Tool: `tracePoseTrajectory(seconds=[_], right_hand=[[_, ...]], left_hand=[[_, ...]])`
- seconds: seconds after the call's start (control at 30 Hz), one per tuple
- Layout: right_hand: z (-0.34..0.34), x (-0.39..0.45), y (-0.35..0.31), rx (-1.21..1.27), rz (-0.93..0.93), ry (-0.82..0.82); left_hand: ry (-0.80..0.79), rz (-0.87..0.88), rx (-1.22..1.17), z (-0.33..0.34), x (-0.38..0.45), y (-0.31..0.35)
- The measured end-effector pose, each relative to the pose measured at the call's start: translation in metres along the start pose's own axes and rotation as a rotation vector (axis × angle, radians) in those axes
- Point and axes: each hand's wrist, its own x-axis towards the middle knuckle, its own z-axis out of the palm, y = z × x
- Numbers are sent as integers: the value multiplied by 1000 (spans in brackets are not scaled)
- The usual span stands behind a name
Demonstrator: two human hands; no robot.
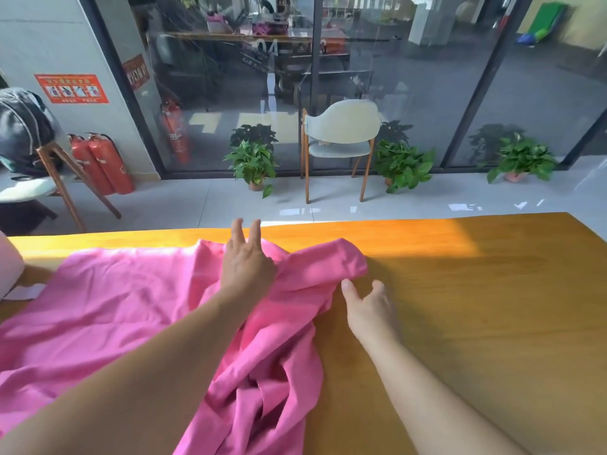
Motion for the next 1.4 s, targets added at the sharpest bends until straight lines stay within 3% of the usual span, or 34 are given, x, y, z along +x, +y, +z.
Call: tracePoseTrajectory(seconds=[0.07, 0.17, 0.33, 0.43, 0.5, 0.6, 0.7, 0.73, 0.83, 0.9, 0.97, 1.03, 1.1, 1.27, 1.4], right_hand=[[10, 11, -11, 125, 108, -110], [25, 23, -26, 369, 148, -140], [23, 31, -36, 491, 78, 79], [-3, 32, -40, 728, -50, 223], [-25, 31, -42, 627, -216, 379], [-44, 29, -38, 190, -376, 601], [-32, 44, -15, -392, -430, 369], [-28, 49, -8, -447, -444, 291], [-27, 50, 1, -94, -321, 391], [-28, 58, 8, 137, 1, 453], [-24, 63, 12, 379, 326, 306], [-21, 67, 13, 726, 427, 103], [-18, 61, 9, 797, 350, -32], [-14, 34, -6, 426, -111, -34], [-21, 22, -9, 266, -344, -83]], left_hand=[[-90, 43, -29, 8, -8, -5], [-277, 152, -25, 14, -23, 0], [-436, 246, 253, 11, -23, -1], [-480, 141, 221, 7, -13, 0], [-525, 94, 193, 15, -5, -7], [-516, -24, 221, 19, 2, -14], [-480, -84, 376, 24, -1, -13], [-444, -56, 407, 23, -3, -11], [-264, 48, 237, 26, -2, -2], [-212, 145, 64, 29, -1, 10], [-251, 195, -45, 31, 0, 22], [-294, 183, -108, 34, 1, 33], [-285, 165, -169, 35, 4, 44], [-373, 193, -226, 34, 9, 66], [-472, 282, -129, 30, 16, 75]])
